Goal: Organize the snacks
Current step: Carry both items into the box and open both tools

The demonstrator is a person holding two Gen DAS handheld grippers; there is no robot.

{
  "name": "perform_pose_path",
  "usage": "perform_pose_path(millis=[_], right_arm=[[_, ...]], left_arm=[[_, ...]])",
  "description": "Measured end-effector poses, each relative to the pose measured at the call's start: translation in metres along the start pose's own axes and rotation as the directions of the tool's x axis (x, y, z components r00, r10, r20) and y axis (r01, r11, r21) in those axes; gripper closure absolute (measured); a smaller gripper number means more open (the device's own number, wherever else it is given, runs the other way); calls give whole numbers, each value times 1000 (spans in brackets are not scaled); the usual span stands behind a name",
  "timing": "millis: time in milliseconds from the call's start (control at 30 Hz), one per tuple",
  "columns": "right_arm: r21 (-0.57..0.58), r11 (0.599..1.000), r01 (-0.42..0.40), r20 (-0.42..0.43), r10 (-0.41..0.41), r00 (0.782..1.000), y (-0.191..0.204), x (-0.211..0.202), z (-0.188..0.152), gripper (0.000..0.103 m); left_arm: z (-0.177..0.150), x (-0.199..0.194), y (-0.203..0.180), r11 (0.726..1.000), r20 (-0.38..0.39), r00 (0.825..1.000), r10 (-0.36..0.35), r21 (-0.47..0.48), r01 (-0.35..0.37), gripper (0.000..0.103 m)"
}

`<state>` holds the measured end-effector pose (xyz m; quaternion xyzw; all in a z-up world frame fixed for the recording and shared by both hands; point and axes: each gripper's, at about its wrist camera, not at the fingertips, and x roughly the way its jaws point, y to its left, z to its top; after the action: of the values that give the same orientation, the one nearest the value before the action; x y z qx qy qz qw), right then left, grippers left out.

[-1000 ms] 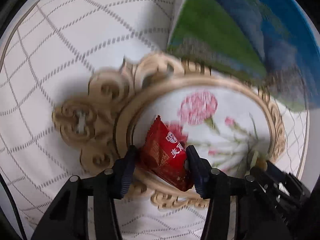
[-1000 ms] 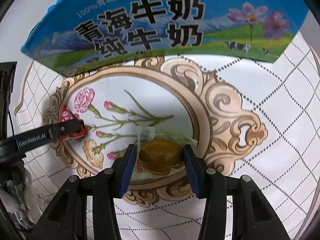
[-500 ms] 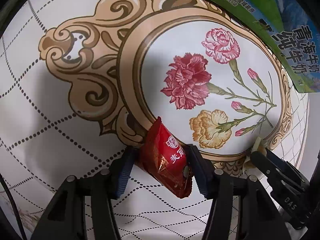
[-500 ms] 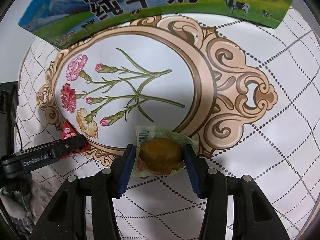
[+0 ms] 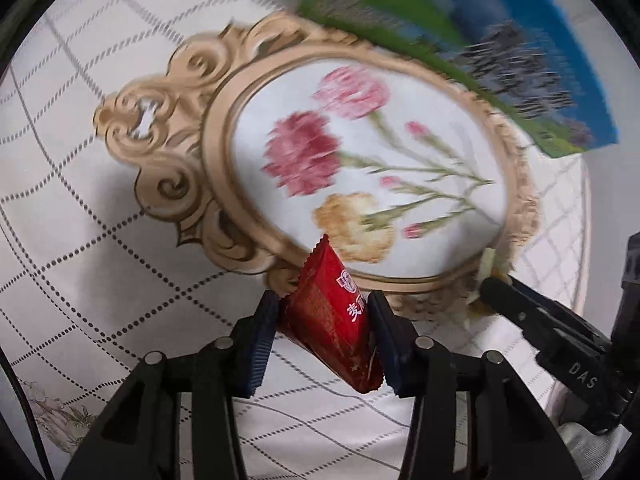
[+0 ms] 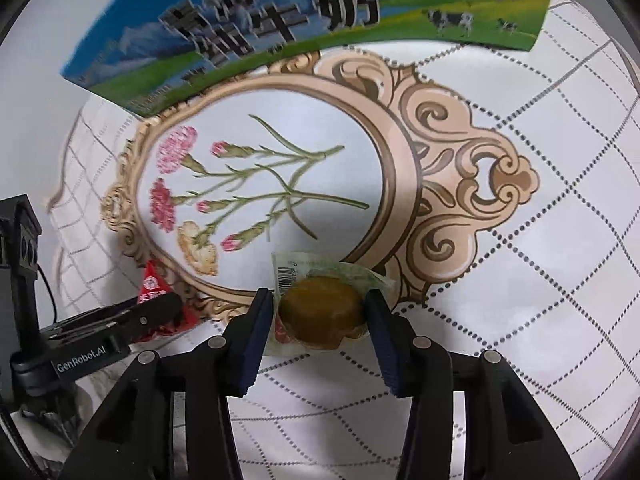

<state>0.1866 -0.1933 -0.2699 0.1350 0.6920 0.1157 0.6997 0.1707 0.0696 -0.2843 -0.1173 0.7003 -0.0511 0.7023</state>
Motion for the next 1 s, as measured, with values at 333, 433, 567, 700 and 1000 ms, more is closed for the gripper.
perform_pose_path(millis=[333,433,567,700,1000], right_arm=[[-14,996,-86,187,87,979,7,-113,50,53],[-22,995,-95,262,98,960,8,-152,75,53],[-27,998,-53,339,59,939,4,-189,117,53],[-16,1000,8,362,-1,932,-2,-200,162,53],[48,995,89,236,-98,967,-34,-150,228,52]], left_arm=[[42,-99,-85,982,164,976,-141,151,116,60],[73,-117,-100,976,199,967,-160,178,125,60],[117,-130,-112,975,225,963,-146,196,102,60],[159,-120,-118,979,185,977,-109,191,73,60],[212,-67,-113,986,34,999,-6,169,0,60]])
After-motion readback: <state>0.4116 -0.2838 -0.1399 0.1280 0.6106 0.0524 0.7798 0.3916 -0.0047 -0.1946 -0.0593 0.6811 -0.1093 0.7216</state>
